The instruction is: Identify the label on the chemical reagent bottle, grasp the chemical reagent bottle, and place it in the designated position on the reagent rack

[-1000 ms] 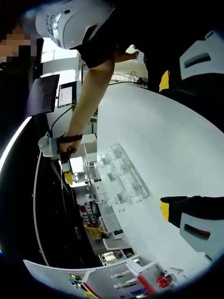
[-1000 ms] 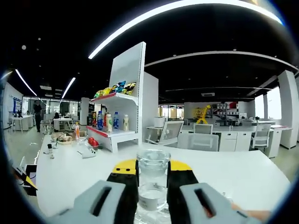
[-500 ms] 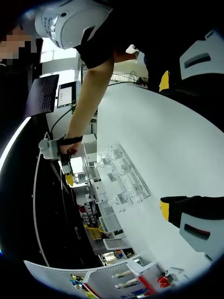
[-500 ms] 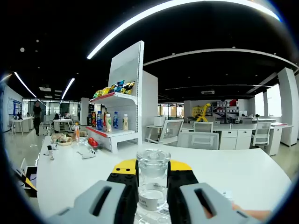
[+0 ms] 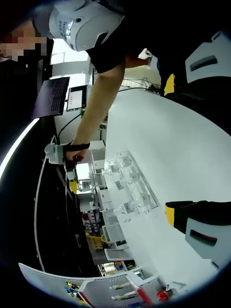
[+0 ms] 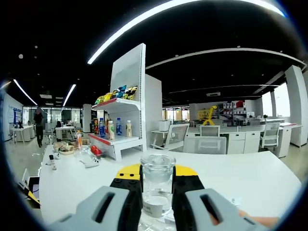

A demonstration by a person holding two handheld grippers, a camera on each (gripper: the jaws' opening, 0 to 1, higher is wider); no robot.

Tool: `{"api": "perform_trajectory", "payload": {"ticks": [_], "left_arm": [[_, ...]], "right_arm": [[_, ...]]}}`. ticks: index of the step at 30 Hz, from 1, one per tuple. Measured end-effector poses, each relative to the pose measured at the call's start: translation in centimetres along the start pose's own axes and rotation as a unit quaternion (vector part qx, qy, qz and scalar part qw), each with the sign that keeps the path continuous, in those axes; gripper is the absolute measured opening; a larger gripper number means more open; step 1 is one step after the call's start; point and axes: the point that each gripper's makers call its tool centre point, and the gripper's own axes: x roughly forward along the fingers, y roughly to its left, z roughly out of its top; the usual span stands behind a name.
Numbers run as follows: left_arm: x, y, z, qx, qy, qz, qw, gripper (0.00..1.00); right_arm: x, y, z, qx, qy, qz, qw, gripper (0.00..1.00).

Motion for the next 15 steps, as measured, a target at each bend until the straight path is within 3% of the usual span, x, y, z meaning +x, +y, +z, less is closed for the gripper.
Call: {"api": "perform_trajectory", "payload": {"ticks": [15], "left_arm": [[0.59, 0.04, -0.76, -0.008, 0.018, 0.0, 0.9998, 0.87]], "right_arm": [[0.9, 0.43, -0.67, -0.001, 0.005, 0.006, 1.0, 0.19]]}}
